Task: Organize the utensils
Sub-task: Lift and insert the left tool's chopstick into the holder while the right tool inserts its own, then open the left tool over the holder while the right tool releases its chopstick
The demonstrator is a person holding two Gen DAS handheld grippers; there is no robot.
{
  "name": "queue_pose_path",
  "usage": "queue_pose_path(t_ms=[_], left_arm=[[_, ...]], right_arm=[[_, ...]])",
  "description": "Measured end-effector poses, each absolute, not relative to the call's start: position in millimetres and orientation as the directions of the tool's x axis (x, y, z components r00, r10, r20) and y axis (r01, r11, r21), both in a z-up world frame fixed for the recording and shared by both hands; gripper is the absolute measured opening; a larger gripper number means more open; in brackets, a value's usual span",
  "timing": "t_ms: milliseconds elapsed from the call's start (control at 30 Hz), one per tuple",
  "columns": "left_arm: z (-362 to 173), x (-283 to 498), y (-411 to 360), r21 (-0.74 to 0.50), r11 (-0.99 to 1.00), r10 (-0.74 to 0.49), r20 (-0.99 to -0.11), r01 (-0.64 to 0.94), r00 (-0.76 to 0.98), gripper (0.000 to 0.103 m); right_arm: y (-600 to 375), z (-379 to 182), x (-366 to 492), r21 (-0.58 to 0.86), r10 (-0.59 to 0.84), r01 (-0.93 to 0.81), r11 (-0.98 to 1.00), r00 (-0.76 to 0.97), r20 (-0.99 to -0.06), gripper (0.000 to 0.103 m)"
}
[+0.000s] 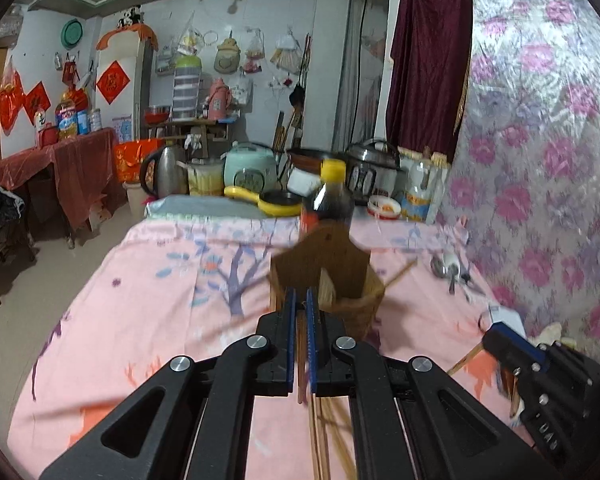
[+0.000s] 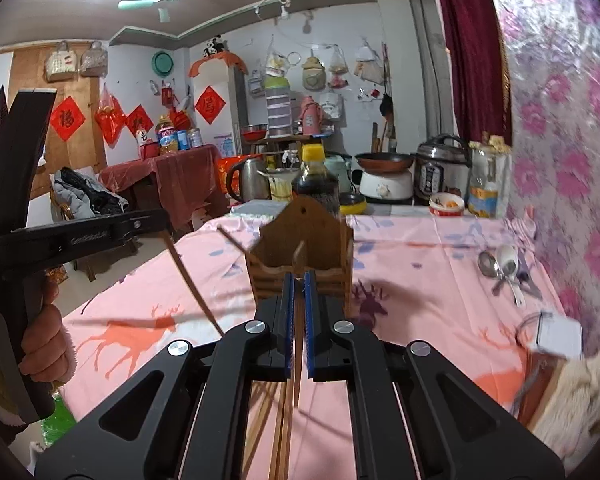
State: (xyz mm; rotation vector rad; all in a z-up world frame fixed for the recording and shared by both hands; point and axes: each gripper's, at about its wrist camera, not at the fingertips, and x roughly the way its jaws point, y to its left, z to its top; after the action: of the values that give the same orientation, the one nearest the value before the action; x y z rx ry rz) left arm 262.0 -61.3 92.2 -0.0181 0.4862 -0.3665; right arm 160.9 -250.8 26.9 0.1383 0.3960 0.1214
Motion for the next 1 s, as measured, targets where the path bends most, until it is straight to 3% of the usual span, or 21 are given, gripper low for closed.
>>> queue_pose_path(t_ms=[233, 400, 467, 600, 633, 667, 733, 1000], left_arm=[[154.9, 297.7, -65.8, -0.159, 0.933, -0.358, -0.314, 0.324, 0.879, 0.006], [152.2, 325.8, -81.3, -0.154, 0.946, -0.317, -0.259, 0.285, 0.912, 0.006], [128.0, 341.3, -91.2, -0.137, 0.955, -0.292, -0.285, 0.262, 0.913, 0.006], [83.4, 362.9, -92.5, -0.141, 0.957, -0.290, -0.433, 0.254, 0.853, 0.008], [79.5, 361.3, -88.6, -0.131, 0.959, -0.282, -0.439, 0.249, 0.853, 0.019], [77.3, 358.4, -82.8, -0.126, 0.962, -0.273, -0.437, 0.243, 0.857, 0.041], [77.4, 347.4, -66.0, -0.123, 0.973, -0.229, -0.409, 0.195, 0.883, 0.061], [69.3, 310.4, -24.2, -0.115, 0.986, -0.159, -0.428, 0.121, 0.890, 0.069]], right_arm=[[-251.4, 98.2, 206.4, 0.141, 0.119, -0.090, 0.986, 0.970, -0.211, 0.006], [-244.9, 105.6, 237.1, 0.094, 0.045, -0.032, 0.995, 0.989, -0.143, 0.005], [-241.2, 87.9, 253.4, 0.064, 0.010, 0.000, 0.998, 0.988, -0.156, 0.005], [-249.0, 52.2, 280.4, 0.068, -0.003, 0.024, 0.997, 0.954, -0.298, 0.006], [-253.2, 51.3, 276.9, 0.080, -0.003, 0.027, 0.996, 0.956, -0.292, 0.010], [-257.2, 51.9, 270.5, 0.091, -0.003, 0.030, 0.995, 0.960, -0.282, 0.011], [-263.0, 56.2, 255.1, 0.104, 0.004, 0.024, 0.994, 0.965, -0.261, 0.011], [-270.8, 57.1, 198.7, 0.150, 0.007, 0.030, 0.988, 0.970, -0.241, 0.024]])
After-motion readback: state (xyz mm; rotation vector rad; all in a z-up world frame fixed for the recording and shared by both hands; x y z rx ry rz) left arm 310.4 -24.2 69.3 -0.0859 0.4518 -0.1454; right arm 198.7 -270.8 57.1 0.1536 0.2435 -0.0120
